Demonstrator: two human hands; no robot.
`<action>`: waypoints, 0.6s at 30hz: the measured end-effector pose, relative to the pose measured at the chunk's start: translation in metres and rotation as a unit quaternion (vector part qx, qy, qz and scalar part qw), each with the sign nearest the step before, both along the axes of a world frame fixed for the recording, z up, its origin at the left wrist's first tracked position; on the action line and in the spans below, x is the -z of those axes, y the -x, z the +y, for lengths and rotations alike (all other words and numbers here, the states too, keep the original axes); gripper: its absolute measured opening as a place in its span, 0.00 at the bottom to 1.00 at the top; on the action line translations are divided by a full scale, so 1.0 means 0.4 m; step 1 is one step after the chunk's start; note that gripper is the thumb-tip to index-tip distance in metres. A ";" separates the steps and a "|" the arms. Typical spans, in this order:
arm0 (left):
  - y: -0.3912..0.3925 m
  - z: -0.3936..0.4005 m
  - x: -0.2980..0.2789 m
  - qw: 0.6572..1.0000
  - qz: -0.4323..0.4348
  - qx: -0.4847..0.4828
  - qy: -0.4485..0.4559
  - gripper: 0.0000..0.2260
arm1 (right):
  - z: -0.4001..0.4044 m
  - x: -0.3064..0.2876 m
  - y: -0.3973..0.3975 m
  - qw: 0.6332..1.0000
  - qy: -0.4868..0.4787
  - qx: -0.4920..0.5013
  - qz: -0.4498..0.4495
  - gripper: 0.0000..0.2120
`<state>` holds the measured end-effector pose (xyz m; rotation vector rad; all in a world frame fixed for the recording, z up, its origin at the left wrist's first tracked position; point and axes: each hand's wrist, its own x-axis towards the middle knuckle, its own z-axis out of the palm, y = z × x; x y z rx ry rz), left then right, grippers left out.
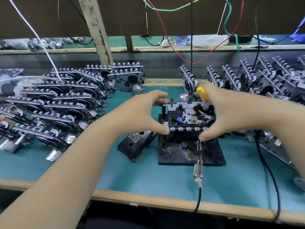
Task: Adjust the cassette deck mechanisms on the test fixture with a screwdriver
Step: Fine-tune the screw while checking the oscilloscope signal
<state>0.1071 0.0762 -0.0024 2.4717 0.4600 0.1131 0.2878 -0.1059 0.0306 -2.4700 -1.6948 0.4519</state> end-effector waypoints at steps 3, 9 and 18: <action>-0.002 0.003 0.007 0.999 -0.009 -0.006 0.030 0.43 | -0.029 -0.027 -0.038 0.999 0.036 0.003 -0.021 0.38; 0.001 0.001 0.017 0.998 -0.014 -0.013 0.068 0.44 | -0.025 -0.025 -0.049 0.999 -0.002 0.007 -0.033 0.35; 0.128 -0.068 0.075 0.945 0.232 -0.163 -0.161 0.44 | -0.031 -0.015 -0.043 1.000 -0.008 0.014 -0.011 0.33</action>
